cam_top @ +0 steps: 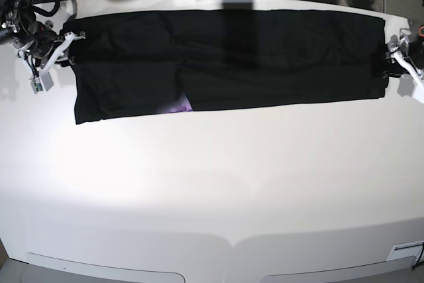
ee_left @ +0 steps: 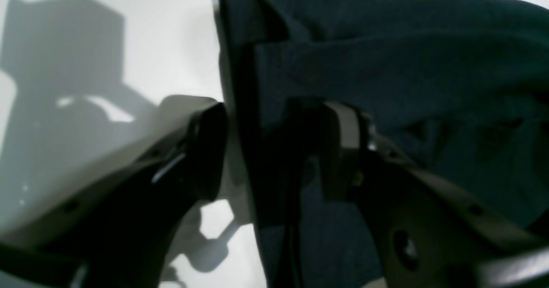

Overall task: Fold the T-shirt properly
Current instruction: 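Release the hem and lift both grippers off the folded strip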

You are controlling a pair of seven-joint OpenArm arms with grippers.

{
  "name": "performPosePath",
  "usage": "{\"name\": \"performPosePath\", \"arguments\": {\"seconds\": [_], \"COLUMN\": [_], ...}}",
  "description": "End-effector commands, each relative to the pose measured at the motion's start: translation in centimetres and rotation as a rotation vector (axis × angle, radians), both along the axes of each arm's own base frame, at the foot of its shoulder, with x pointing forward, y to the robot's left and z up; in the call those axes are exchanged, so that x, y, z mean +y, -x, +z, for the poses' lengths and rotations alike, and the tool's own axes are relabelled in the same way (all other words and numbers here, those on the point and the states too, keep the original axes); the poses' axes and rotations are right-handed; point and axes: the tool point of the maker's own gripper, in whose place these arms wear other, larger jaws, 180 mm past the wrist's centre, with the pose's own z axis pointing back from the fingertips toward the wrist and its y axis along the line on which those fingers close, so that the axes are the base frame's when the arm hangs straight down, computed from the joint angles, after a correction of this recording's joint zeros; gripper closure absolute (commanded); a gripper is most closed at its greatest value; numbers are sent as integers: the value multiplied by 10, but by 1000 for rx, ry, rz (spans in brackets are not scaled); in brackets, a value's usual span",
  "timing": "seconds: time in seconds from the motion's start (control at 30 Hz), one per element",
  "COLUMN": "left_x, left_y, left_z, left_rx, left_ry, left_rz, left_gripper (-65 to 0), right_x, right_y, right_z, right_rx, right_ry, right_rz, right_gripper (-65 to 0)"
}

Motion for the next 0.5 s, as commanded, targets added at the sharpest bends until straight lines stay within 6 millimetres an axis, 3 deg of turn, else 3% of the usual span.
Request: {"name": "performPosePath", "arguments": {"seconds": [0.0,0.13,0.3,0.37,0.47], "left_x": [3,-8,-11,-10,-8], "left_y": [-1,-1,11,16,16], "left_z": [5,3,-15,-20,-21], "left_rx": [0,-13,36,53,53], "left_ry": [-9,65,151,170,169], "left_rz": [-15,16,76,97,104], "left_gripper": [-332,-330,-303,-222,0], "right_x": [-4,-3,-3,-2,6], "right_y": [-10,-13,-14,-16,-21], "right_z": [13,16,16,18,24], "right_rx": [-52,-74,-78,-92,-126], "right_ry": [11,5,5,0,-64], "right_rz": [11,9,9,8,2], "right_gripper": [-172,-172,-172,-172,-172]}}
